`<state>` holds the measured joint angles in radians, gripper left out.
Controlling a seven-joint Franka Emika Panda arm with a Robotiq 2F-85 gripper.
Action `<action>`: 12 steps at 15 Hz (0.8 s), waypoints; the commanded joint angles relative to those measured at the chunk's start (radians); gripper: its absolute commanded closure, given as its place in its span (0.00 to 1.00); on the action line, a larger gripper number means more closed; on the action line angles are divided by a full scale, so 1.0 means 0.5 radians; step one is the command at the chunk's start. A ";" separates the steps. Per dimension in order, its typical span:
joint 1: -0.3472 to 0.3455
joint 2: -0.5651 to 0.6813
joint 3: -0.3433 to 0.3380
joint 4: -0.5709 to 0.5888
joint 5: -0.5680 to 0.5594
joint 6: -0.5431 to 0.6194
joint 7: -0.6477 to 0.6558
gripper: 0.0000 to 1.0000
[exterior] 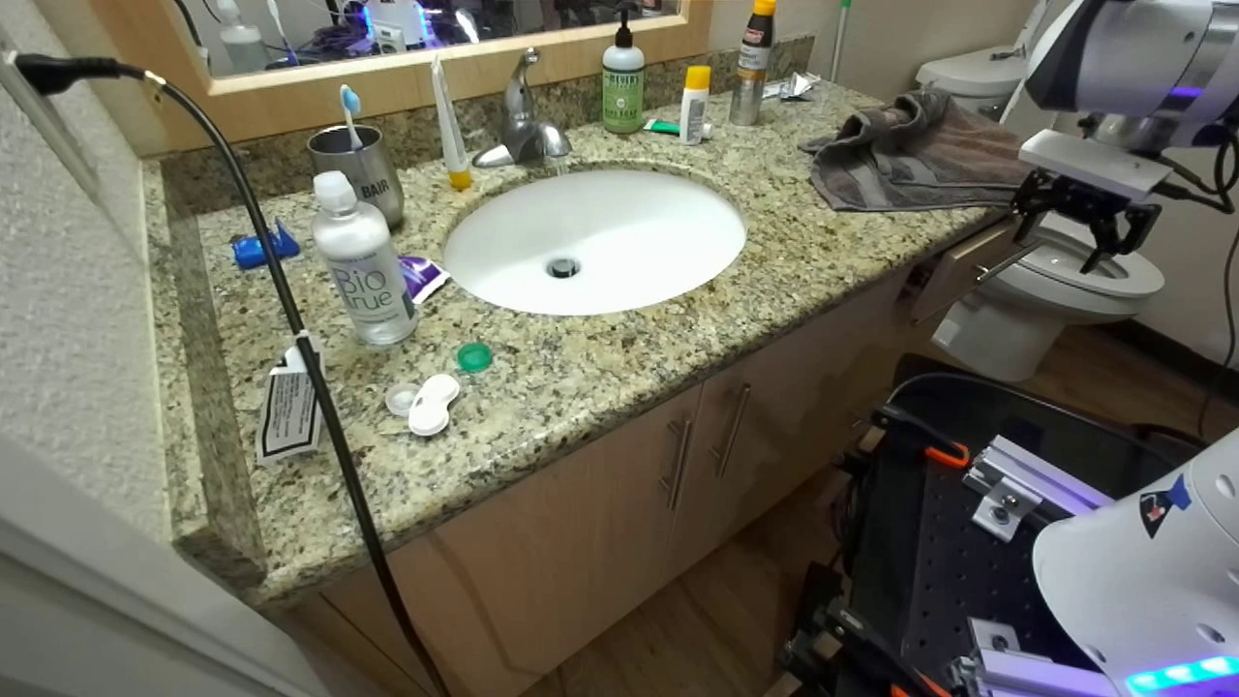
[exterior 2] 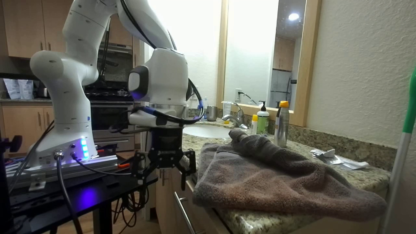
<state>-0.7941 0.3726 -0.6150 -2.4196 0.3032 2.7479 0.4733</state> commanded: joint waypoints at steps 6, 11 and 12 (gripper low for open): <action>0.037 -0.016 0.008 0.017 0.041 -0.017 0.007 0.00; 0.122 0.004 -0.008 0.005 0.033 -0.021 0.025 0.00; 0.146 0.028 -0.013 0.005 0.034 -0.019 0.037 0.00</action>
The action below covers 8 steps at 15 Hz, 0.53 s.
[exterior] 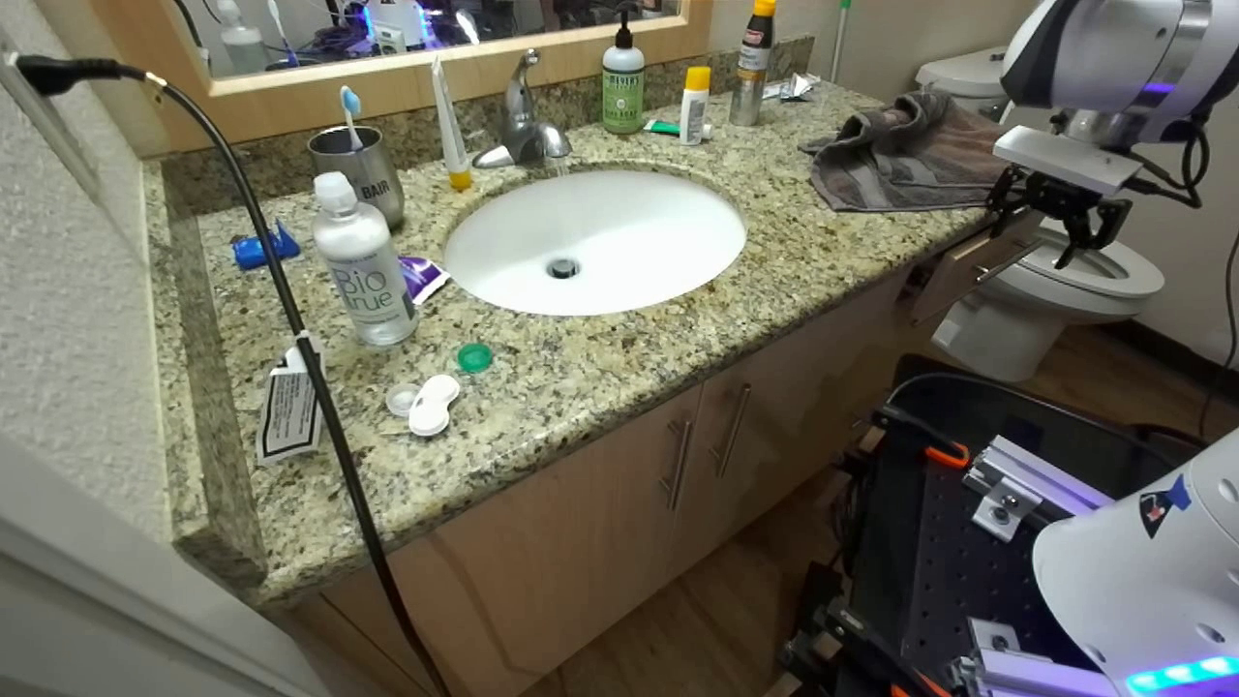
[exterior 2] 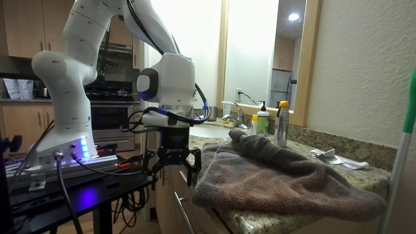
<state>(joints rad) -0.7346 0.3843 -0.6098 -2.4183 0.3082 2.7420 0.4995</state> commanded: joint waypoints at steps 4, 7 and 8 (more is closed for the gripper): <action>0.076 0.094 -0.099 0.010 -0.024 0.051 0.056 0.00; 0.094 0.198 -0.181 0.030 -0.023 0.068 0.082 0.00; 0.093 0.229 -0.195 0.028 -0.003 0.072 0.092 0.00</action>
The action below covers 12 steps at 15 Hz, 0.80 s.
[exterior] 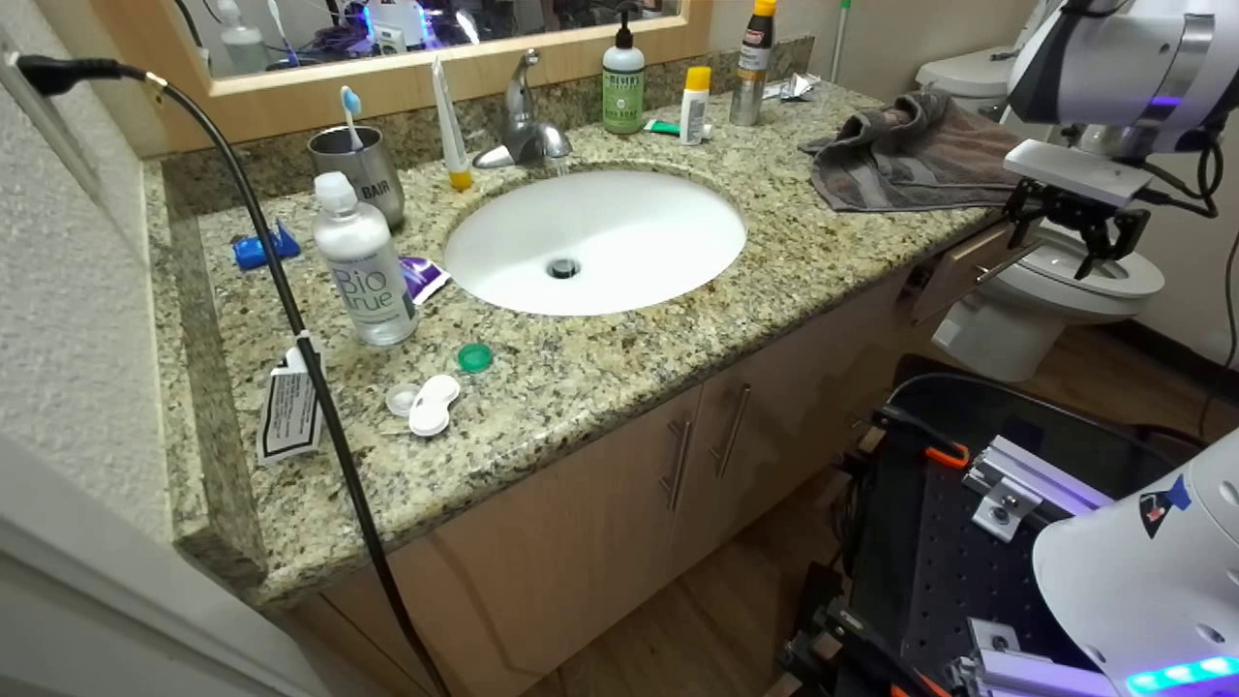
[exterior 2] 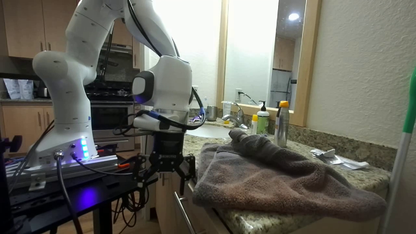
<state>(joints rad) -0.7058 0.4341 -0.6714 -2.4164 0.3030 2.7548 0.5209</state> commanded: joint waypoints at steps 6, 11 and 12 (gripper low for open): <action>-0.037 -0.010 0.075 -0.068 0.209 0.098 -0.044 0.00; -0.014 0.022 0.117 -0.073 0.317 0.111 -0.027 0.00; -0.019 0.019 0.129 -0.083 0.325 0.126 -0.028 0.00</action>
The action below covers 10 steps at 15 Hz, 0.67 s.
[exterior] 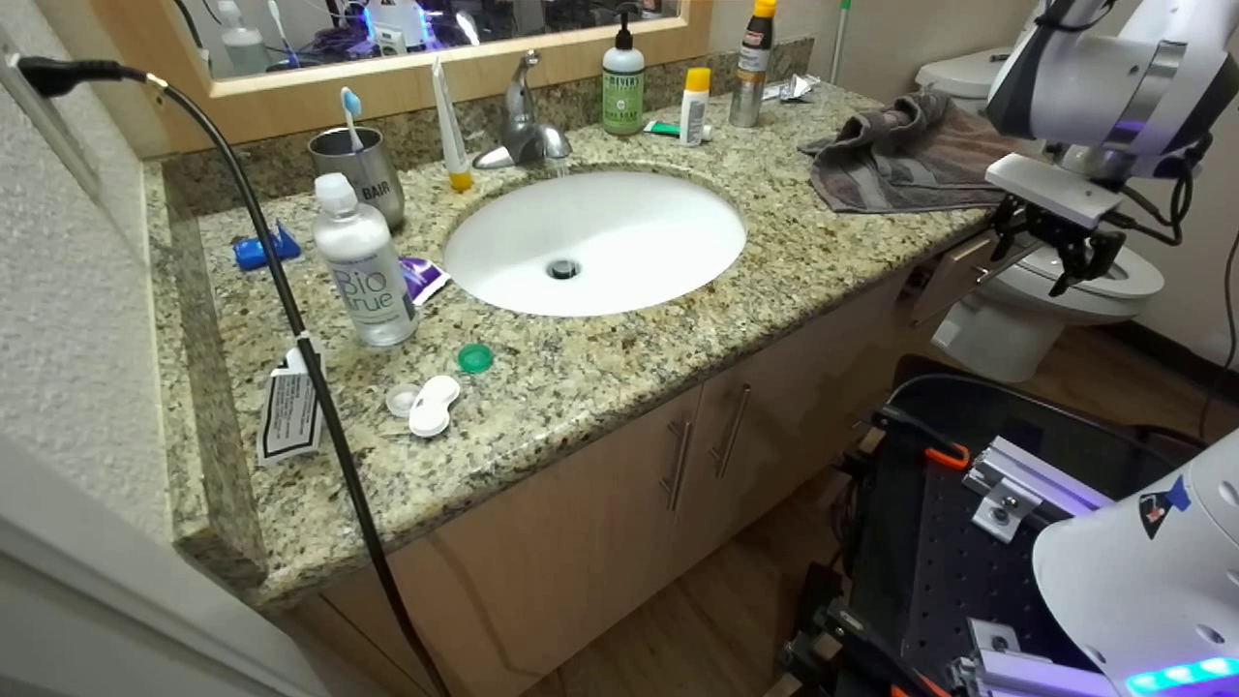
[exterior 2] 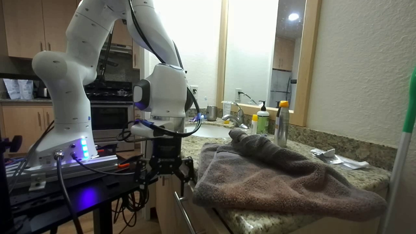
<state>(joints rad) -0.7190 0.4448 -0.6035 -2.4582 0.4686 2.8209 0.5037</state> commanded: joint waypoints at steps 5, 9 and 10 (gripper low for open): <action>-0.040 0.010 0.034 0.007 0.021 0.034 -0.046 0.00; -0.105 0.044 0.053 0.070 -0.004 0.033 -0.163 0.00; -0.111 0.057 0.049 0.080 -0.016 0.043 -0.184 0.00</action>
<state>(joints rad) -0.7312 0.4530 -0.6012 -2.4457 0.4680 2.8261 0.4653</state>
